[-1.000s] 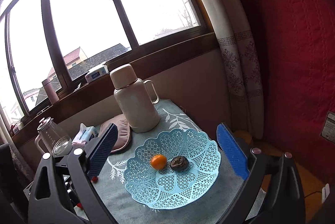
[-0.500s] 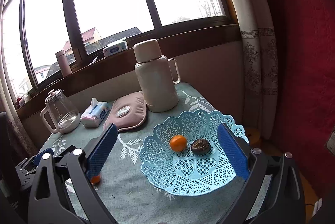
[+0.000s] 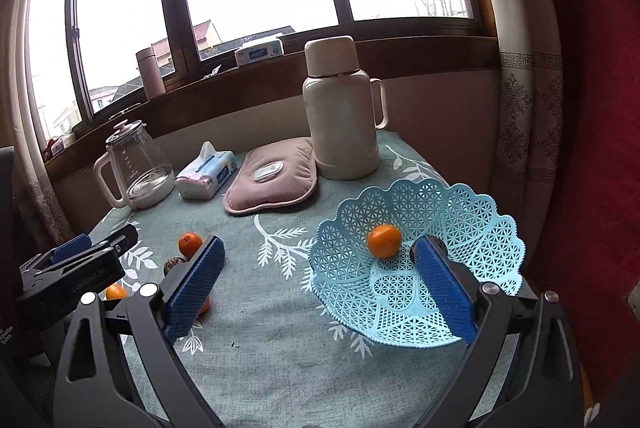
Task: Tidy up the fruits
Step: 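Withdraw both tools from the basket back over the fruit pile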
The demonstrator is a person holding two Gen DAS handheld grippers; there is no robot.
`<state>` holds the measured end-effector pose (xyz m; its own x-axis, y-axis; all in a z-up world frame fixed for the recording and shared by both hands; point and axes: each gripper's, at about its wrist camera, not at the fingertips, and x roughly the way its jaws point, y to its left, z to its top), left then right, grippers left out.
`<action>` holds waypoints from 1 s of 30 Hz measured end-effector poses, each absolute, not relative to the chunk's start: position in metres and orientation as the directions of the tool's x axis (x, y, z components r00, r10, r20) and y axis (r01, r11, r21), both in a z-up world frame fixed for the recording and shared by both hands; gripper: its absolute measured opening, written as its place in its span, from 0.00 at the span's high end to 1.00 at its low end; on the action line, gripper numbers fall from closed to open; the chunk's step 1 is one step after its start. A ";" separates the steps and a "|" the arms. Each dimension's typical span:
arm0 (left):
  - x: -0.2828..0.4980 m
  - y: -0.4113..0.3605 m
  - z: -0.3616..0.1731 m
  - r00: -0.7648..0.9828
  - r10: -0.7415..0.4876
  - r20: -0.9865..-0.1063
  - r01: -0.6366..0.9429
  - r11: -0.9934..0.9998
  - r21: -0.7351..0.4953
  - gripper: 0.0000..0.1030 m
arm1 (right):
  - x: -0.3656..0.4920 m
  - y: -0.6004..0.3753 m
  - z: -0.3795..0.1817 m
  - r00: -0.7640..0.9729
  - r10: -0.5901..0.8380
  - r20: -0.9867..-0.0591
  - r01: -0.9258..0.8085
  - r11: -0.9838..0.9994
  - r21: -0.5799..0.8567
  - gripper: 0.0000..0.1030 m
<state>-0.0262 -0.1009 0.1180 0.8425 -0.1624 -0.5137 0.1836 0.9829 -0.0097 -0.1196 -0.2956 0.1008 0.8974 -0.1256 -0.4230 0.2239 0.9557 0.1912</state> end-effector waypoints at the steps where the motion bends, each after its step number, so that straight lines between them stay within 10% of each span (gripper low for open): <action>1: -0.025 -0.098 0.117 0.843 -0.157 -0.515 0.177 0.984 -0.010 0.22 | -0.119 -0.292 0.099 0.896 -0.120 -0.427 0.216 0.959 0.184 0.05; 30: 0.005 -0.016 0.085 0.826 -0.012 -0.564 0.011 1.000 -0.006 0.22 | -0.089 -0.216 0.046 0.824 -0.023 -0.566 0.085 0.993 0.083 0.06</action>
